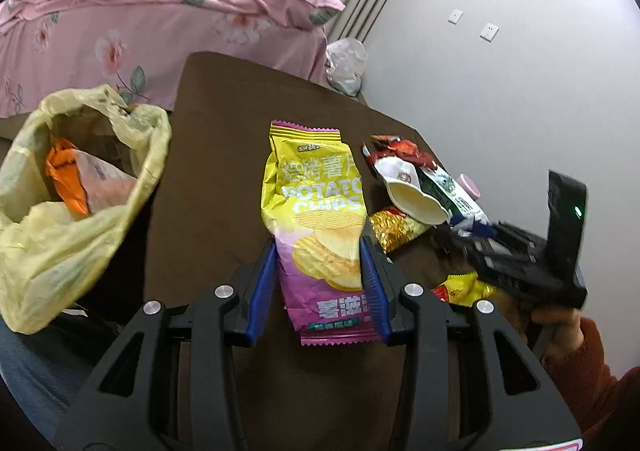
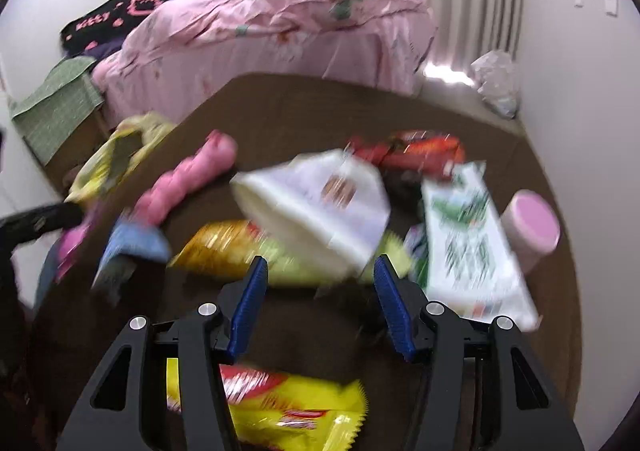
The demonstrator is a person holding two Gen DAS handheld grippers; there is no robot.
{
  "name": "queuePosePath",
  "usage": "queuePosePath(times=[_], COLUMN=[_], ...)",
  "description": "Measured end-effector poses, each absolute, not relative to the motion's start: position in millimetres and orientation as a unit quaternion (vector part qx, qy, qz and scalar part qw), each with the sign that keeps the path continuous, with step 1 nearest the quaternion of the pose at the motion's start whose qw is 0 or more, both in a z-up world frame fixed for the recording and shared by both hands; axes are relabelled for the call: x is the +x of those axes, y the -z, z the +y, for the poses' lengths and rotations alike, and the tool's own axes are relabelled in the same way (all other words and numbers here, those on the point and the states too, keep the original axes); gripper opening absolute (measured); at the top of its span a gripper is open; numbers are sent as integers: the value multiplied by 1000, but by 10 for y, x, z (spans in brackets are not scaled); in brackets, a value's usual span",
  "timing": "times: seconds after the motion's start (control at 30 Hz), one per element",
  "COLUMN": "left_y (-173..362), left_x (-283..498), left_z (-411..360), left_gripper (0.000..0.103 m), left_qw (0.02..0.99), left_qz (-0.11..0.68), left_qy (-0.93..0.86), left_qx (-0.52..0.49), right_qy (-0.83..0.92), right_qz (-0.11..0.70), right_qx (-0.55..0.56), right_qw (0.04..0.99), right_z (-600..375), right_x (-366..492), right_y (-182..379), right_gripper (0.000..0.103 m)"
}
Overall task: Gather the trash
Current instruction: 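Hold the chips bag with the left tool while the right tool grasps the white wrapper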
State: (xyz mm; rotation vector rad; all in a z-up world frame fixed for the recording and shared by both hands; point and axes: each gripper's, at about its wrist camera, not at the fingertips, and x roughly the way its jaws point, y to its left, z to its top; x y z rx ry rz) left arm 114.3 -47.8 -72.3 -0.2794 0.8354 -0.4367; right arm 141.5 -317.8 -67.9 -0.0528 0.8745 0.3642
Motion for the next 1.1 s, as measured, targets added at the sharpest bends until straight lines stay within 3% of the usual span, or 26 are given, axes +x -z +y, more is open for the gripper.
queuePosePath(times=[0.2,0.43,0.5,0.57,0.63,0.8,1.1], left_y=[709,660,652,653,654,609,606], left_x=[1113,1091,1097,1106,1106,1080,1077], left_z=[-566,-546,-532,-525,-529,-517,-505], left_gripper=[38,39,39,39,39,39,39], left_qw=[882,888,888,889,889,897,899], left_qz=[399,392,391,391,392,380,375], left_qy=[219,214,210,206,206,200,201], left_qx=[-124,-114,-116,-117,-116,-106,-107], right_qy=[-207,-192,-188,-177,-166,-168,-213], right_qz=[359,341,342,339,344,346,319], right_qx=[-18,-133,-162,-200,-225,-167,-61], right_qw=[910,910,906,902,896,908,921], right_z=[-3249,-2995,-2876,-2751,-2684,-2793,-2921], right_x=[1232,1562,1603,1652,1736,1808,1480], right_y=[363,415,507,610,708,584,69], right_gripper=[52,51,42,41,34,10,5])
